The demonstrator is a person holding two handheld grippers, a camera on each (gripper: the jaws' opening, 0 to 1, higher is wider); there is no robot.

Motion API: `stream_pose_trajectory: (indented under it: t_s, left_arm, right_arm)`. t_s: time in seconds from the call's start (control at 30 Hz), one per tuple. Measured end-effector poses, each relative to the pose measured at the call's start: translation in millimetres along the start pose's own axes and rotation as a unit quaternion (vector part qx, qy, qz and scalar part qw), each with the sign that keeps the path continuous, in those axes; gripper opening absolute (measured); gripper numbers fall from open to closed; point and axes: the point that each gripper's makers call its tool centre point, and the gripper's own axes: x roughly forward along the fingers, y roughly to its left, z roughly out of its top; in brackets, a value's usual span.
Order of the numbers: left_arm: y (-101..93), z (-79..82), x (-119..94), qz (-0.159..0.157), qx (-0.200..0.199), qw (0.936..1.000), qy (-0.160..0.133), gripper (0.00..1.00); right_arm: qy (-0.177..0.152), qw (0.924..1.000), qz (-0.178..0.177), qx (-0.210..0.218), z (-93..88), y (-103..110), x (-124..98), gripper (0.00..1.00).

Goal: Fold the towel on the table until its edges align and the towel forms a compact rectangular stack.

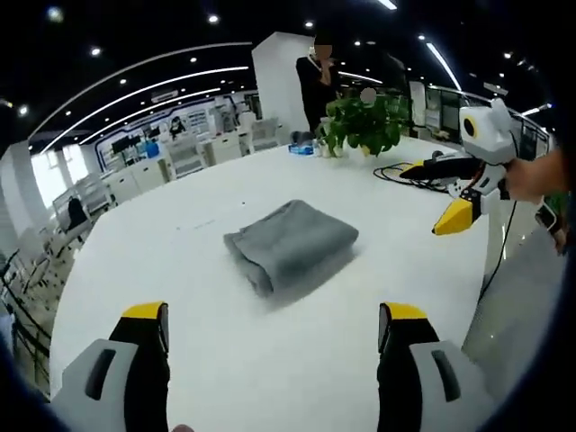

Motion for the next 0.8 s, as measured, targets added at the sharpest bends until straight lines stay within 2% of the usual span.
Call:
stream_pose_trajectory:
  t_s: [0.07,0.2,0.37,0.6,0.7,0.73,0.8]
  left_arm:
    - [-2.3,-4.3,-4.1,0.002,-0.002,1.0000,-0.002,0.99]
    - [-2.4,-13.7,-10.1,0.016,0.008,0.9998,-0.003,0.99]
    - [-7.0,-20.8,-19.5,0.021,-0.012,0.9997,-0.011,0.99]
    - [-15.7,-32.7,-26.8,0.031,-0.010,0.9994,-0.007,0.99]
    - [-18.3,-42.9,-24.8,0.039,-0.009,0.9992,-0.002,0.99]
    - [-18.4,-45.5,-24.6,0.041,-0.009,0.9991,-0.002,0.99]
    - [-27.2,-45.0,-27.8,0.036,-0.012,0.9993,-0.007,0.99]
  right_arm:
    - [-0.004,0.9999,0.001,0.014,-3.4,1.5,-4.0,0.99]
    - [-0.009,0.9999,0.000,0.015,-9.5,6.3,-12.5,0.99]
    - [-0.009,0.9999,-0.001,0.006,-19.4,14.8,-24.6,0.99]
    - [0.003,1.0000,-0.004,-0.001,-39.7,17.4,-33.4,0.99]
    - [0.013,0.9997,-0.006,0.018,-53.4,13.3,-33.3,0.99]
    - [0.027,0.9990,-0.004,0.036,-56.5,12.9,-33.2,0.99]
    - [0.006,0.9995,-0.008,0.030,-48.2,9.7,-34.3,0.99]
